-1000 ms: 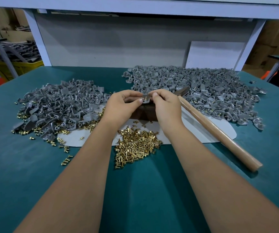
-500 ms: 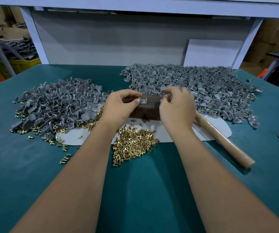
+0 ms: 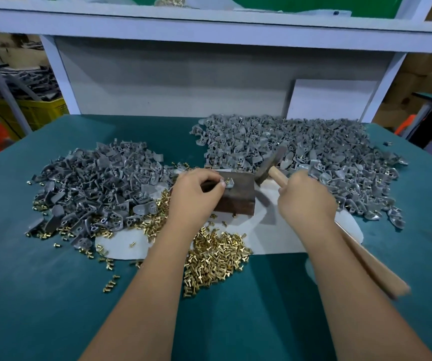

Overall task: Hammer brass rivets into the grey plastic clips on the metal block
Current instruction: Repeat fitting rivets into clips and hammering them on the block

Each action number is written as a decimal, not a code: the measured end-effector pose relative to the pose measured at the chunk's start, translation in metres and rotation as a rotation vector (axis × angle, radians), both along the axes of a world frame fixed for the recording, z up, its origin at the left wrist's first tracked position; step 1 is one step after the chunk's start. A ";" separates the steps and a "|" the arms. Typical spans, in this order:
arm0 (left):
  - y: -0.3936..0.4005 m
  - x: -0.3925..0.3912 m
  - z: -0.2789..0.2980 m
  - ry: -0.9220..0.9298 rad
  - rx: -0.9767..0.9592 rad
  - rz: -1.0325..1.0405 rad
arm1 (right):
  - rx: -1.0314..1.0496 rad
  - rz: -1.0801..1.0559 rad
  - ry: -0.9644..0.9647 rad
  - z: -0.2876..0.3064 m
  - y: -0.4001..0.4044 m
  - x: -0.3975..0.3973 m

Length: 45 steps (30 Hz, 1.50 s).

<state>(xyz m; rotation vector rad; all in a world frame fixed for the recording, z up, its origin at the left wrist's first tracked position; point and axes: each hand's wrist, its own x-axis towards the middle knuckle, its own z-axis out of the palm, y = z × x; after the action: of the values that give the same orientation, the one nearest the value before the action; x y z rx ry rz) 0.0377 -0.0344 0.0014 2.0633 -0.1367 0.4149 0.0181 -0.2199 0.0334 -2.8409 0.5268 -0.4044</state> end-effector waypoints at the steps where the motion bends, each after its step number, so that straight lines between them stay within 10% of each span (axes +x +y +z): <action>1: 0.000 0.000 0.000 0.002 0.001 0.010 | -0.005 0.007 -0.041 0.004 0.000 -0.001; 9: -0.005 -0.002 0.002 -0.016 0.040 0.051 | 0.215 0.326 -0.113 0.036 0.011 -0.027; 45: -0.011 -0.001 0.001 0.060 0.106 0.222 | -0.213 0.419 -0.240 0.031 0.027 -0.035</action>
<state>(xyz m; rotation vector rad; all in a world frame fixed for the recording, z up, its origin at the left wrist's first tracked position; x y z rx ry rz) 0.0362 -0.0458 0.0022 2.2013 0.1097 0.4898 -0.0166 -0.1930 0.0648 -2.9331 -0.1662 -0.7392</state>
